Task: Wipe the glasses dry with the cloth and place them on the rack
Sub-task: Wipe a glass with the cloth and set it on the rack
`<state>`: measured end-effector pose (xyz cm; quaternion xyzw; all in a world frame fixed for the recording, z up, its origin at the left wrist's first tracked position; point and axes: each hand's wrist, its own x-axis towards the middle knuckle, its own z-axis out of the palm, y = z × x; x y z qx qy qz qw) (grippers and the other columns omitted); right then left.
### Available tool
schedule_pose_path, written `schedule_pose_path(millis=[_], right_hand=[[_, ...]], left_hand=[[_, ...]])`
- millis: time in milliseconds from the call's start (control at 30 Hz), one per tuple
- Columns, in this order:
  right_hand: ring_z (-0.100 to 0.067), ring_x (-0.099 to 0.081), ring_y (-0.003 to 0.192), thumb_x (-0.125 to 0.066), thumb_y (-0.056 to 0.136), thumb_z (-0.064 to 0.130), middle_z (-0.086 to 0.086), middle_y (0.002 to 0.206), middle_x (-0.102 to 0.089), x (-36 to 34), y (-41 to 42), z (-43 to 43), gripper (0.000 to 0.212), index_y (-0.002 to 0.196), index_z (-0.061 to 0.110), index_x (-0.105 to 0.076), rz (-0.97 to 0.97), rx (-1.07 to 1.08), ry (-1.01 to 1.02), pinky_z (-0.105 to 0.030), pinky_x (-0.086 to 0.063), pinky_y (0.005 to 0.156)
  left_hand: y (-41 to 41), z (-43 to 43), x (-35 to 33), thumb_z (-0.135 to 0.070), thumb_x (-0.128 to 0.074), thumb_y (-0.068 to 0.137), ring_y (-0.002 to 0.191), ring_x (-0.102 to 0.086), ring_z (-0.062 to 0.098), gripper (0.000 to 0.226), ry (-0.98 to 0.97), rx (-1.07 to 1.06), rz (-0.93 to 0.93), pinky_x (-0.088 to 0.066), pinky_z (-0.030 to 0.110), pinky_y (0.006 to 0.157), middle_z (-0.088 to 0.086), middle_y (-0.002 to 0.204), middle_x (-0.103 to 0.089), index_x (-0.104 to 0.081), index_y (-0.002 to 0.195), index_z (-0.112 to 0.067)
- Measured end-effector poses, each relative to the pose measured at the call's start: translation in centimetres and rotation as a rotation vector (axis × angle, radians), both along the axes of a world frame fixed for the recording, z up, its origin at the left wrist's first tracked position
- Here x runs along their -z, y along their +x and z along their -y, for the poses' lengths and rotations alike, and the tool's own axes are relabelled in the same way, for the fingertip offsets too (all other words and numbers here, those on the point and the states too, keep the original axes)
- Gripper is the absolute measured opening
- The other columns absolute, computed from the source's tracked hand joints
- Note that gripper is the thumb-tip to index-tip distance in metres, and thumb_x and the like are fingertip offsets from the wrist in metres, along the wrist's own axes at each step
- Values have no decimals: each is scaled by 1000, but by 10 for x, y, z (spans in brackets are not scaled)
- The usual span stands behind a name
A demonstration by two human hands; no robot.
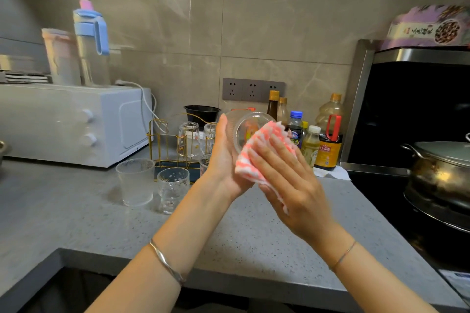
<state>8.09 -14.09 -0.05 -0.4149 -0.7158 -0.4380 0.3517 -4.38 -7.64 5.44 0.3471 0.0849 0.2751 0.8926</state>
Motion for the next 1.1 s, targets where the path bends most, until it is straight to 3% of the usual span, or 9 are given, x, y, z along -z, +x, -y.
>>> schedule_pose_path(millis=[233, 333, 433, 533, 767, 833, 900, 1000, 1100], right_hand=[[-26, -24, 144, -49, 96, 11, -10, 149, -32, -16, -4, -2, 48, 141, 5, -35, -16, 15, 33, -44, -19, 118], [-28, -24, 144, -46, 99, 12, -12, 149, -33, -19, 0, 0, 42, 139, 1, -39, -91, 17, 55, -43, -20, 118], [-27, -25, 144, -42, 103, 20, -11, 149, -32, -7, 1, 0, 42, 141, 4, -36, -81, 19, 36, -43, -21, 118], [-24, -26, 144, -45, 101, 23, -10, 149, -35, 3, -4, 0, 44, 141, 7, -36, -7, 14, -5, -43, -20, 118], [-28, -26, 143, -49, 96, 11, -12, 148, -35, -13, -4, -2, 47, 141, 5, -36, 3, 25, 43, -46, -21, 118], [-32, -29, 142, -46, 98, 13, -16, 148, -36, -16, -2, -1, 43, 140, 2, -39, -122, -23, 20, -49, -26, 116], [-26, -37, 139, -37, 102, 23, -11, 149, -40, -19, -1, 5, 42, 140, 6, -44, -371, -185, -108, -49, -35, 111], [-9, -52, 126, -33, 103, 26, 14, 136, -56, -26, -9, 18, 35, 131, 29, -53, -789, -474, -275, -31, -46, 103], [-1, -60, 114, -34, 102, 23, 23, 117, -65, -41, -9, 24, 29, 118, 30, -58, -1082, -584, -285, -18, -49, 93]], left_hand=[[6, 5, 2, -66, -37, 92, 69, -72, 22, 67, 53, -13, 35, -58, 27, 58, 12, 81, -73, -65, 103, -6], [6, 3, 4, -65, -42, 92, 67, -72, 24, 66, 7, -34, 53, -58, 28, 55, 15, 84, -73, -67, 103, -5], [3, 0, 4, -71, -42, 86, 78, -72, 29, 77, 30, -27, 47, -61, 37, 63, 19, 99, -72, -69, 107, -1], [3, -1, 5, -74, -41, 84, 71, -73, 32, 87, -18, 17, 72, -60, 41, 60, 23, 87, -72, -74, 87, 6], [10, -1, 8, -68, -34, 91, 73, -73, 23, 73, 88, -11, 55, -60, 28, 61, 15, 89, -74, -65, 110, -5], [11, -2, 12, -67, -35, 92, 74, -72, 21, 71, 96, -19, 60, -59, 27, 60, 14, 94, -73, -69, 106, -6], [11, -6, 18, -68, -42, 90, 84, -72, 25, 71, 96, -30, 52, -59, 33, 73, 17, 101, -72, -69, 107, -4], [2, -12, 31, -67, -44, 87, 93, -71, 24, 65, 251, -120, -58, -57, 37, 84, 12, 108, -72, -70, 111, -12], [-4, -14, 43, -62, -49, 88, 104, -69, 26, 58, 399, -158, -130, -54, 43, 92, 9, 115, -71, -64, 124, -19]])
